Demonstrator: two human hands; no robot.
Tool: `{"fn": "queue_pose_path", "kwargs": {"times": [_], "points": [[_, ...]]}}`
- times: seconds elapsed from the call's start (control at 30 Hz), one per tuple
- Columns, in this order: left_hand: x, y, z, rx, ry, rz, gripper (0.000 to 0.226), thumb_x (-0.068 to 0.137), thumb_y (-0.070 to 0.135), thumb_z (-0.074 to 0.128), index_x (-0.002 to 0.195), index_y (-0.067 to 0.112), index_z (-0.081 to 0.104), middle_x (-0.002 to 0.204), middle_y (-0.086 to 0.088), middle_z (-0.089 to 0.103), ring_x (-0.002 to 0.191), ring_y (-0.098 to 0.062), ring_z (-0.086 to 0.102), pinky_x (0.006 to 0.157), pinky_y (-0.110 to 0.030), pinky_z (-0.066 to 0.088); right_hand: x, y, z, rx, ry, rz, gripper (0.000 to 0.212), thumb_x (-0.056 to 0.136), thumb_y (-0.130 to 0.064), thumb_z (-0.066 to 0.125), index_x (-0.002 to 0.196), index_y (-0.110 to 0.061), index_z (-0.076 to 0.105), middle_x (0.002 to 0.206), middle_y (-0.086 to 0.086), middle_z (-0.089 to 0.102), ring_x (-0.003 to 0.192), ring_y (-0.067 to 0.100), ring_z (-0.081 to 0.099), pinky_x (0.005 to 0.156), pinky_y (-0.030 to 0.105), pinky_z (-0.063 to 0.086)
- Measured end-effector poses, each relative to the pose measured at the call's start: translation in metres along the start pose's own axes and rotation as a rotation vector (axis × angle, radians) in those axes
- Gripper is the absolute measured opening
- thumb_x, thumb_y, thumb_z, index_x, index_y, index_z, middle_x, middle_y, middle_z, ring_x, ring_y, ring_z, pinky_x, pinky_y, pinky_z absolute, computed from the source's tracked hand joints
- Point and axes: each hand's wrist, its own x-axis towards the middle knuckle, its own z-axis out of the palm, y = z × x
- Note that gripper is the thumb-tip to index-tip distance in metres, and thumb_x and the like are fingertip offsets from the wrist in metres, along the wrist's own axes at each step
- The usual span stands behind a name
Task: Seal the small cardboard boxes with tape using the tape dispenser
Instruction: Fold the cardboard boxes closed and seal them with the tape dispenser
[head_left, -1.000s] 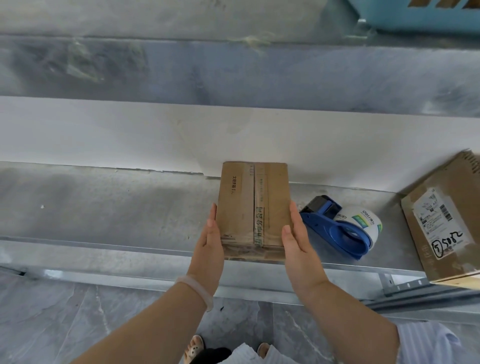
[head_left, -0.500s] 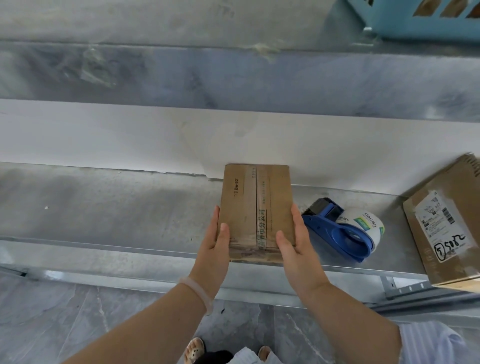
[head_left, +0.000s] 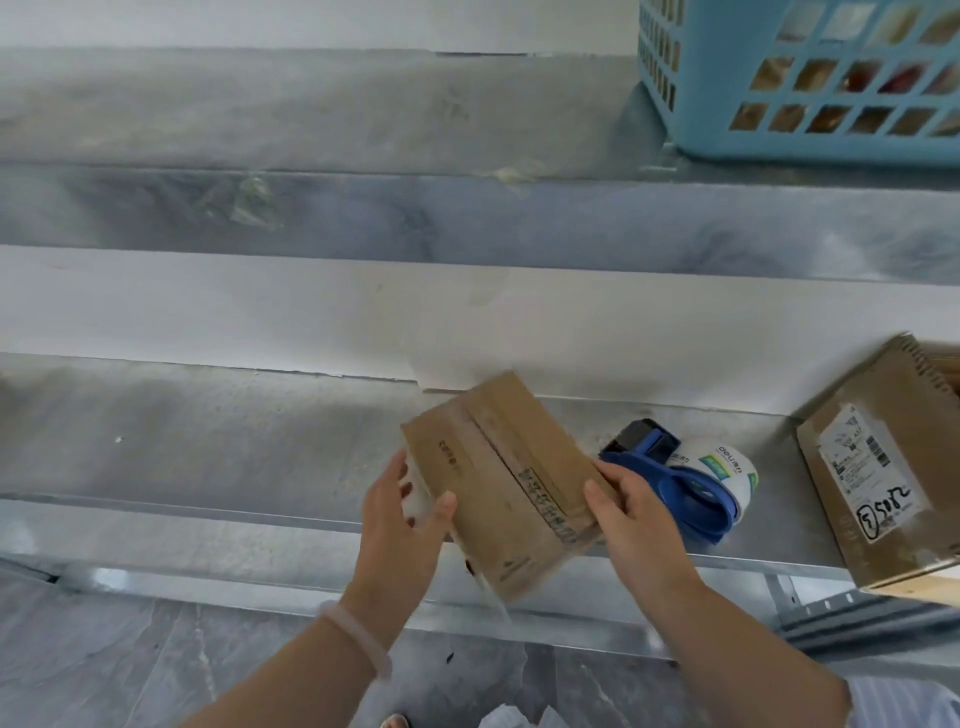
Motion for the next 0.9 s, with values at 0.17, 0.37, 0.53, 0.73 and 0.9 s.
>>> {"fn": "queue_pose_path", "kwargs": {"times": [0.17,0.37,0.53,0.73,0.9], "points": [[0.046,0.006,-0.027,0.24,-0.122,-0.003,0.085,0.085,0.035,0.071,0.152,0.034,0.019,0.145,0.004,0.036,0.137,-0.018,0.034,0.11,-0.037,0.035,0.015,-0.011,-0.006,-0.107,-0.116,-0.03,0.022,0.098,-0.029,0.053,0.117,-0.039,0.058,0.11,-0.013,0.064,0.097,-0.002,0.059,0.065,0.009,0.042],[0.039,0.005,-0.025,0.184,-0.01,-0.049,0.07,0.083,0.031,0.074,0.144,0.027,0.04,0.112,0.011,0.055,0.094,-0.004,0.055,0.077,-0.013,0.043,0.006,-0.017,-0.005,-0.47,-0.007,-0.278,0.054,0.089,-0.046,0.061,0.139,-0.035,0.044,0.142,-0.014,0.037,0.135,0.008,0.032,0.115,0.036,0.031],[0.02,-0.013,-0.009,0.11,0.113,-0.138,0.103,0.068,0.048,0.082,0.15,0.029,0.023,0.116,-0.006,0.052,0.098,-0.019,0.06,0.08,-0.04,0.058,-0.021,-0.012,0.011,-0.955,-0.172,-0.699,0.06,0.085,-0.067,0.041,0.14,-0.044,0.036,0.136,-0.017,0.044,0.125,0.01,0.039,0.109,0.042,0.036],[0.022,-0.013,-0.026,0.146,0.148,-0.062,0.103,0.074,0.038,0.079,0.152,0.031,0.012,0.139,-0.005,0.031,0.125,-0.023,0.041,0.105,-0.048,0.041,0.003,0.005,-0.003,-0.936,-0.212,-0.891,0.039,0.089,-0.032,0.053,0.126,-0.043,0.055,0.13,-0.018,0.056,0.115,0.01,0.05,0.099,0.035,0.048],[0.032,-0.002,-0.041,0.162,-0.215,-0.007,0.071,0.081,0.02,0.076,0.142,0.032,0.04,0.135,0.005,0.052,0.108,0.0,0.055,0.084,-0.011,0.046,0.016,0.002,-0.02,-0.895,-0.2,-0.907,0.043,0.085,-0.019,0.064,0.121,-0.041,0.061,0.135,-0.014,0.057,0.127,0.01,0.049,0.103,0.042,0.047]]}}
